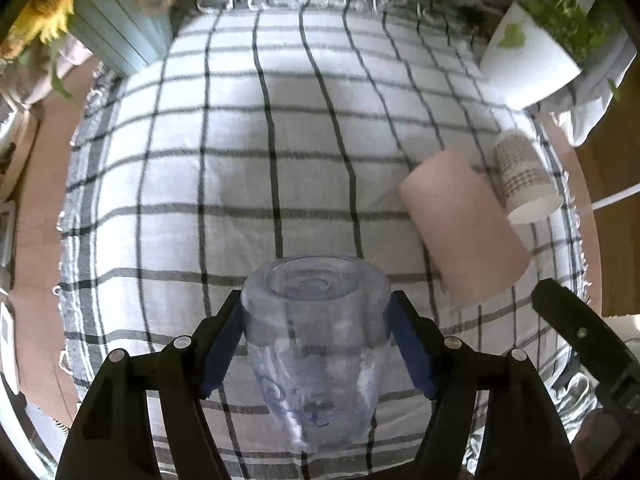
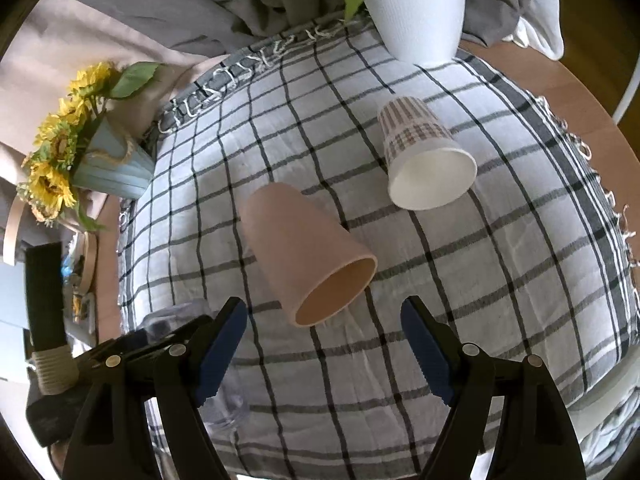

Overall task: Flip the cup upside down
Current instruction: 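Lower the clear cup mouth-down onto the cloth and open the left gripper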

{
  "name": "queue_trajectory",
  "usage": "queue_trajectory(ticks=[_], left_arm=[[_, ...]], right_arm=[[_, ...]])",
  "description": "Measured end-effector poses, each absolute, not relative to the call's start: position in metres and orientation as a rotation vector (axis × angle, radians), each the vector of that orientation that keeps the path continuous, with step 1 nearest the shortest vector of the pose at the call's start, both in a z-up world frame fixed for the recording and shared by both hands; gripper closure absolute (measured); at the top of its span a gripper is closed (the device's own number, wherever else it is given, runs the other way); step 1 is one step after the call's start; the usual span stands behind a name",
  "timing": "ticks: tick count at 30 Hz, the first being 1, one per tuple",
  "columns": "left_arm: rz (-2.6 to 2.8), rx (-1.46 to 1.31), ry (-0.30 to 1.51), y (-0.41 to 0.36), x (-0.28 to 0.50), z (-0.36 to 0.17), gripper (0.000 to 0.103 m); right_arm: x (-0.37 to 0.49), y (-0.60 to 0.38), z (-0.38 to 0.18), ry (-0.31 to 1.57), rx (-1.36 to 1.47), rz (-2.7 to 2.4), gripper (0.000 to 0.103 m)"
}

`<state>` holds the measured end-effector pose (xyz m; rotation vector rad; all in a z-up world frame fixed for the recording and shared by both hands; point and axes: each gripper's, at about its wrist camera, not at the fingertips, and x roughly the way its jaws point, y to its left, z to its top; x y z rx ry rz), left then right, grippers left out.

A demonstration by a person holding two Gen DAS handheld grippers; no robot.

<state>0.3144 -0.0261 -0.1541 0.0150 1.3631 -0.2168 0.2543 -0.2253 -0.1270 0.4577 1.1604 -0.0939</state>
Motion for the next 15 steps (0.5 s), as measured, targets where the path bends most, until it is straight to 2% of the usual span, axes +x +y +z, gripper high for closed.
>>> queue_trajectory(ticks=[15], left_arm=[[-0.192,0.021,1.264,-0.034,0.274,-0.125,0.032]], right_arm=[[0.248,-0.228,-0.117,1.138,0.415,-0.054,0.024]])
